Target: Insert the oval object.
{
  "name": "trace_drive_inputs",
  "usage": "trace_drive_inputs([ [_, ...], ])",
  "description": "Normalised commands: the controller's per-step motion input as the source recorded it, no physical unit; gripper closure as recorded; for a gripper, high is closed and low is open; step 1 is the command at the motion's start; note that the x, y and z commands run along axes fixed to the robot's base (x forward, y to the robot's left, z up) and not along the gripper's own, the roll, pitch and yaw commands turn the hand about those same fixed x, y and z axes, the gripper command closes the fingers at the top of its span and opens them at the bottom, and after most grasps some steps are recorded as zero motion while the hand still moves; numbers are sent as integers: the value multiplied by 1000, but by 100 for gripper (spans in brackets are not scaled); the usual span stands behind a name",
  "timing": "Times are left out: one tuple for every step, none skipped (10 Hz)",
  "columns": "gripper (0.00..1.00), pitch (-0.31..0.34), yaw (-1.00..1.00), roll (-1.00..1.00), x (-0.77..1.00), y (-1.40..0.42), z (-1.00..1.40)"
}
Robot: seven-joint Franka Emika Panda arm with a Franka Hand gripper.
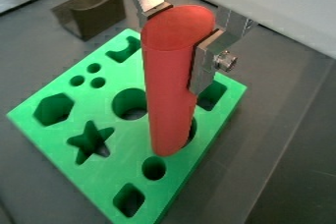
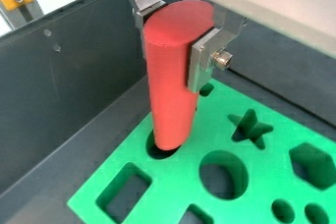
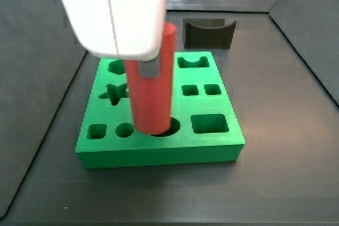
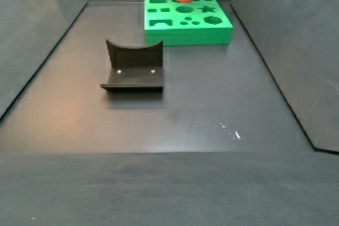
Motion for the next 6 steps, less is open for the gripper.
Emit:
trace_drive_inputs([
  [100, 3, 0, 20, 23, 0, -131],
  [100, 41, 0, 0, 497, -26, -280],
  [100, 43, -3, -1, 609, 0, -289],
  [100, 36, 0, -4, 560, 0, -300],
  [100, 0, 0, -4, 300, 0, -326],
  [100, -1, 0, -10, 211, 0, -349],
])
